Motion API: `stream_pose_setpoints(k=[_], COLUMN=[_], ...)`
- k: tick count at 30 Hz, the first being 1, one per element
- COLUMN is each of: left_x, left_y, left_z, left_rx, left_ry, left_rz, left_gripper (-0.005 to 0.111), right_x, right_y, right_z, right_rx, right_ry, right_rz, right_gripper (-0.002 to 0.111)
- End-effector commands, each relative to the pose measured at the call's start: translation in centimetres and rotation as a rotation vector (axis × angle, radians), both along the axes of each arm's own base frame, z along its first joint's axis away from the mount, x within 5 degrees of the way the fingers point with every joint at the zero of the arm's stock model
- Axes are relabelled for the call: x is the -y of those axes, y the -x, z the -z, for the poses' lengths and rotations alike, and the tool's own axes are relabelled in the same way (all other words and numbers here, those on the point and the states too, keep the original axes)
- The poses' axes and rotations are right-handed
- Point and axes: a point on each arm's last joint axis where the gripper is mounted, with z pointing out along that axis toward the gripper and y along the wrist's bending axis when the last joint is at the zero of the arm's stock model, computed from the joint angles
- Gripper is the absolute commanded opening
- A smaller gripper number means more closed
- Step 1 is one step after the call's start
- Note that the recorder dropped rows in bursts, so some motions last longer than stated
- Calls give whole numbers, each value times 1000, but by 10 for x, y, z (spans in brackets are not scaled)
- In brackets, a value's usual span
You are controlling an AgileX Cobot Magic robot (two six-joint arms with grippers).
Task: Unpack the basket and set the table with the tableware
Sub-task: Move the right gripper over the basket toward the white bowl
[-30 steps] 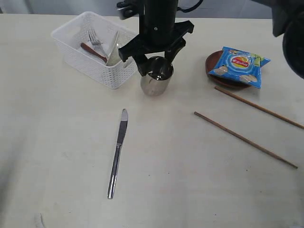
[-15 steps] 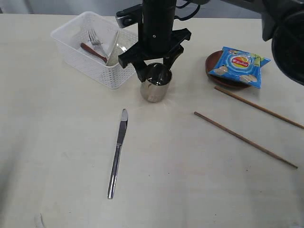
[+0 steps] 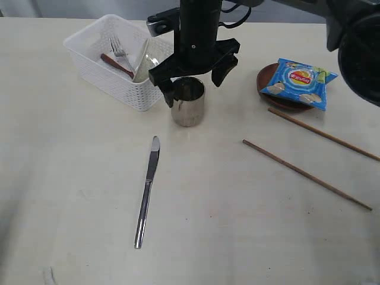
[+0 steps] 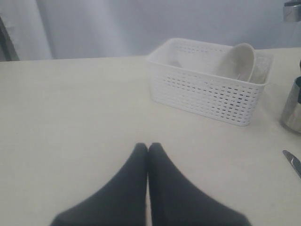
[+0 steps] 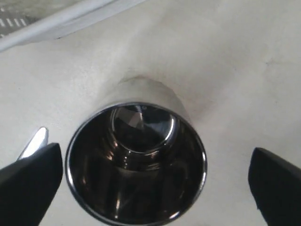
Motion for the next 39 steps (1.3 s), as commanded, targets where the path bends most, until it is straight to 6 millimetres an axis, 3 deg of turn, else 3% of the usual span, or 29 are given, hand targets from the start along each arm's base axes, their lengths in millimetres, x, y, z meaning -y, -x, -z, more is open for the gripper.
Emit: stream_pose_setpoints(k=[1,9,12,18,24,29,39], left_x=[0,0,0,0,0,0,0], left_y=[0,0,0,0,0,0,0], left_z=[0,0,0,0,0,0,0], left_rx=[4,4,4,4,4,4,4], left_ry=[3,3,3,3,3,3,3], left_rz=[8,8,8,8,8,8,8], left_gripper=[0,0,0,0,0,0,0], right_x=[4,-2,-17,-41,-53,-56,-73], right_y=[-4,3,16,33,36,15,-18], right_z=[-17,-103,-115,-108,-90,-81,-46], right_rx=[41,199,190,198,222,344,278], right_ry=[-21,-208,-281,-238,-153,-186,-224], right_rz=[10,-30,-134,-188,-56,123,191], right_gripper=[105,105,105,105,105,105,105])
